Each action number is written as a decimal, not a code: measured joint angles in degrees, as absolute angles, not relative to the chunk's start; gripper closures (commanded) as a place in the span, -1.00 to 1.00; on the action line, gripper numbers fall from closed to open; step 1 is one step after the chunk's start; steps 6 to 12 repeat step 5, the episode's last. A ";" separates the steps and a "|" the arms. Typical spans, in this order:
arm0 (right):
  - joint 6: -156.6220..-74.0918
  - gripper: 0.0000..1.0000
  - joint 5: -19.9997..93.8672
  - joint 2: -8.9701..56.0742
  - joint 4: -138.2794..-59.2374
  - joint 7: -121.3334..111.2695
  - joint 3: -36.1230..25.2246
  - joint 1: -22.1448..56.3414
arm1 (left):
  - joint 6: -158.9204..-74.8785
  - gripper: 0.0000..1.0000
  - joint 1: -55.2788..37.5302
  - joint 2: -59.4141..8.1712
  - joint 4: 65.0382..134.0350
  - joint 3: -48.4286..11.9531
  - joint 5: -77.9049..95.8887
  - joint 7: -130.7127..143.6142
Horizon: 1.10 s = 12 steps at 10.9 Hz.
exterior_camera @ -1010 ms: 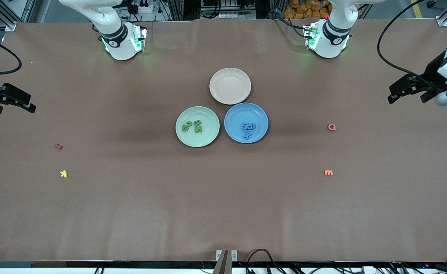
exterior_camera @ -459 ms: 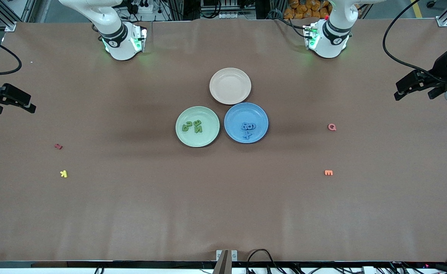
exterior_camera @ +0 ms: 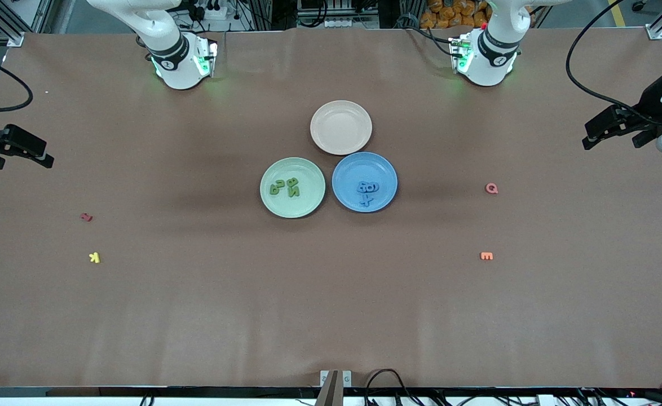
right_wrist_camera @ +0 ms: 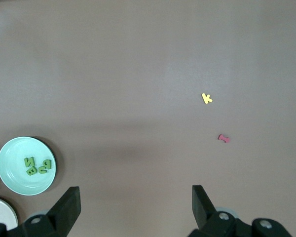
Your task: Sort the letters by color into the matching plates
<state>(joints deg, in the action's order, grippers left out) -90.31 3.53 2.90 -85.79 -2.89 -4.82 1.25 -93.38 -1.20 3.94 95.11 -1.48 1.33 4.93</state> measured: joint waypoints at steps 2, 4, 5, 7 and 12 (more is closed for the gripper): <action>-90.31 -1.00 3.53 2.95 -85.79 -2.89 -4.81 1.25 | -93.38 -1.00 -1.19 3.54 94.96 -1.48 1.33 4.88; -90.31 -1.00 3.53 2.99 -85.79 -2.89 -4.81 1.24 | -93.36 -1.00 -1.19 3.06 94.93 -1.48 1.33 4.83; -90.31 -1.00 3.53 3.00 -85.79 -2.89 -4.81 1.23 | -93.36 -1.00 -1.19 2.84 94.91 -1.48 1.33 4.83; -90.31 -1.00 3.53 3.00 -85.79 -2.89 -4.81 1.23 | -93.36 -1.00 -1.19 2.84 94.91 -1.48 1.33 4.83; -90.31 -1.00 3.53 3.00 -85.79 -2.89 -4.81 1.23 | -93.36 -1.00 -1.19 2.84 94.91 -1.48 1.33 4.83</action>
